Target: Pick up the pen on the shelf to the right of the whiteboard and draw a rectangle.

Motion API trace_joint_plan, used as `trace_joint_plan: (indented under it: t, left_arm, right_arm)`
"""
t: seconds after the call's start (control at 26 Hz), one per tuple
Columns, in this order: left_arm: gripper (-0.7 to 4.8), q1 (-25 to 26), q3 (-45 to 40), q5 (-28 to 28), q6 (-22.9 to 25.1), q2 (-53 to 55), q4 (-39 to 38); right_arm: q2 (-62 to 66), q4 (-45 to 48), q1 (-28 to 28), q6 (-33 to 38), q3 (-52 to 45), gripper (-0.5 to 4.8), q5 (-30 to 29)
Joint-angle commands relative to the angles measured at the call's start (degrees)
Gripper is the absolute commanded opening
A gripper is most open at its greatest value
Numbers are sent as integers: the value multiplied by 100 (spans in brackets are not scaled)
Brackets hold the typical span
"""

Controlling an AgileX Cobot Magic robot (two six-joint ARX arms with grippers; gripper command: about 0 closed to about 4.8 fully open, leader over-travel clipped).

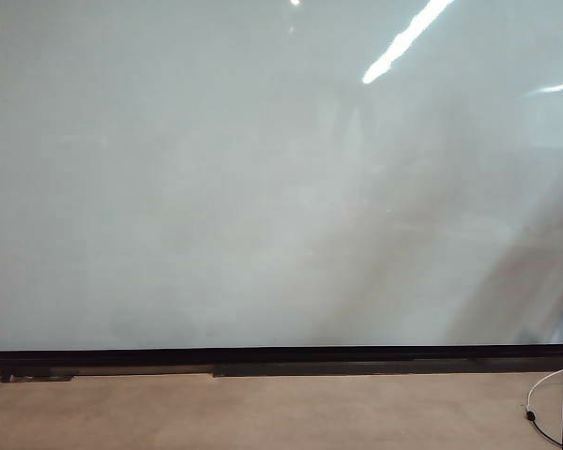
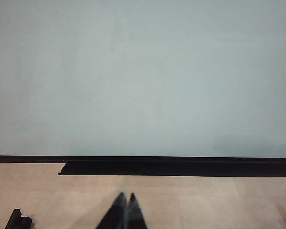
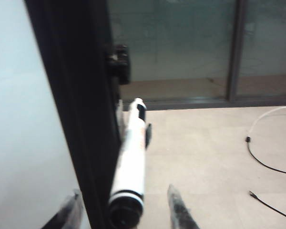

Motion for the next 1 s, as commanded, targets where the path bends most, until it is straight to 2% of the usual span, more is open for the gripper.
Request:
trace_joint_plan:
  t: [0.04, 1.0]
  left_arm:
    - [-4, 7, 11, -2, 7, 0, 72]
    - [-5, 4, 11, 0, 4, 0, 72]
  right_arm:
    - [39, 109, -4, 11, 101, 234, -76]
    - [372, -68, 11, 114, 817, 229, -422]
